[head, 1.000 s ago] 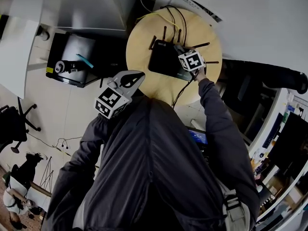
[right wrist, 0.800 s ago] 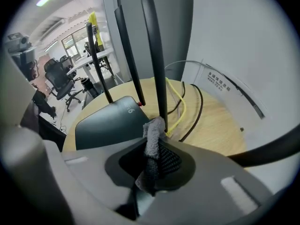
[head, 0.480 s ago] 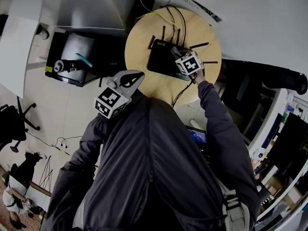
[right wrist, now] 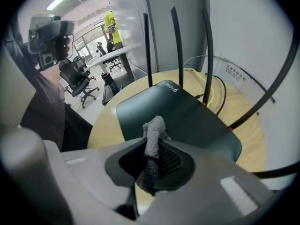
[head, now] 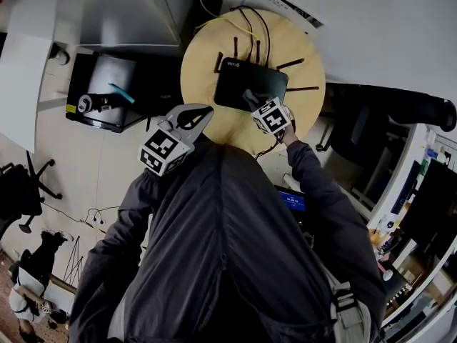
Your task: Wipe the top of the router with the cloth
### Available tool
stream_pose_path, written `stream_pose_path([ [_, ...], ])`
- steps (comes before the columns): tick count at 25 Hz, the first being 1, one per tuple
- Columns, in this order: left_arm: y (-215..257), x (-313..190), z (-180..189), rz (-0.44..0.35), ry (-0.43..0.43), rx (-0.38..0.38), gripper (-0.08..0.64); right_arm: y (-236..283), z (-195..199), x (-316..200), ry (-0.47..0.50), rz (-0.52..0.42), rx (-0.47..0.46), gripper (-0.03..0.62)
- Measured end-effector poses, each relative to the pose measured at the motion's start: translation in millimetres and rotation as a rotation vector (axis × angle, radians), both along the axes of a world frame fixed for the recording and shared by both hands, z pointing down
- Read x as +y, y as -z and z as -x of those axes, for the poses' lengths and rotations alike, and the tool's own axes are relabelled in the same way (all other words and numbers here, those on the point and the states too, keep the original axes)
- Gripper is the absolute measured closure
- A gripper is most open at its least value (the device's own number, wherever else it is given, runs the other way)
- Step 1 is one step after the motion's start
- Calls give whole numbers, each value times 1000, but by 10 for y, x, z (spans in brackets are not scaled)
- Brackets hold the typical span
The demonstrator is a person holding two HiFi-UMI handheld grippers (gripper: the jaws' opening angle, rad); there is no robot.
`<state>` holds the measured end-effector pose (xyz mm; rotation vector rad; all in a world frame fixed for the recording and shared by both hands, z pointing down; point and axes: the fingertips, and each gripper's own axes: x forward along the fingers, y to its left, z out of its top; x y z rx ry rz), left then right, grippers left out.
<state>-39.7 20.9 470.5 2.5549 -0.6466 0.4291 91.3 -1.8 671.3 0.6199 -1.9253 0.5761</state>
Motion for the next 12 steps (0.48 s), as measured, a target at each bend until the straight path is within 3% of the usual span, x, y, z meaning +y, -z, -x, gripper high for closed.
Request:
stream_pose_path([
  [5,-12,7,-23,1,-12,-19,568,8,32,326,2,22,-29,560],
  [12,5,10,-64,4,-18,-26,569,0,40,355,14,63,-41,560],
])
